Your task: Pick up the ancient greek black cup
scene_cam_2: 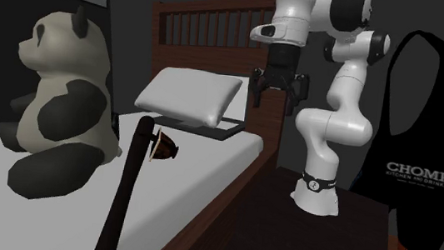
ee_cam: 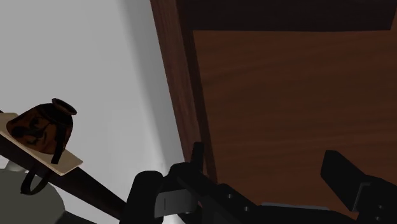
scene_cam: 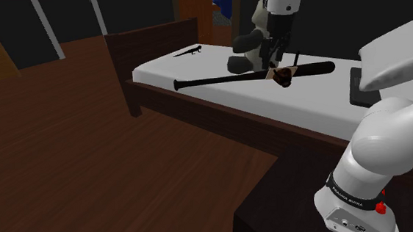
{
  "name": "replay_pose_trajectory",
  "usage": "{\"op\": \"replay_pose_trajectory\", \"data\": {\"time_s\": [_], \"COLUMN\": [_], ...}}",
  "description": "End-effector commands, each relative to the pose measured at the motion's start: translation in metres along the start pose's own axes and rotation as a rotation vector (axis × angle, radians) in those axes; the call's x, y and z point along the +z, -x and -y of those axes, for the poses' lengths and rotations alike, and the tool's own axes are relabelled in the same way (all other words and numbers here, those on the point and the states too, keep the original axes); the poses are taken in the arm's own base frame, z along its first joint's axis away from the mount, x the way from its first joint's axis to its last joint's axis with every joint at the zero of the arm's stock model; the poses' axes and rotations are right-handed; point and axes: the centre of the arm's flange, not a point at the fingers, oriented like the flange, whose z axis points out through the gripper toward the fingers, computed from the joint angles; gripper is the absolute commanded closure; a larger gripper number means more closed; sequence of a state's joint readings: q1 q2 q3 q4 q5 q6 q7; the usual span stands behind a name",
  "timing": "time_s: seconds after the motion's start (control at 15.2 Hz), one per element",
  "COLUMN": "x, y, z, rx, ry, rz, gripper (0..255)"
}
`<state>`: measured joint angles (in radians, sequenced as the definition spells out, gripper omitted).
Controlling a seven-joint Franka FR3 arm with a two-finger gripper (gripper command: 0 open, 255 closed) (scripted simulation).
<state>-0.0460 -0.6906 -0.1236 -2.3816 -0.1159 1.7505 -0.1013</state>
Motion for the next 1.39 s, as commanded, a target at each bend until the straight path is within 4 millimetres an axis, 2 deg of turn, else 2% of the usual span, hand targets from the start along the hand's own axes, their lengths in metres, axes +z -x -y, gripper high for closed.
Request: {"op": "replay_pose_trajectory", "data": {"time_s": [0.0, 1.32], "x": [0.007, 0.099], "y": [-0.008, -0.089], "z": [-0.027, -0.275], "rx": [-0.003, -0.015], "ry": [-0.009, -0.102], "rz": [-0.001, -0.007], "gripper": [0, 0]}}
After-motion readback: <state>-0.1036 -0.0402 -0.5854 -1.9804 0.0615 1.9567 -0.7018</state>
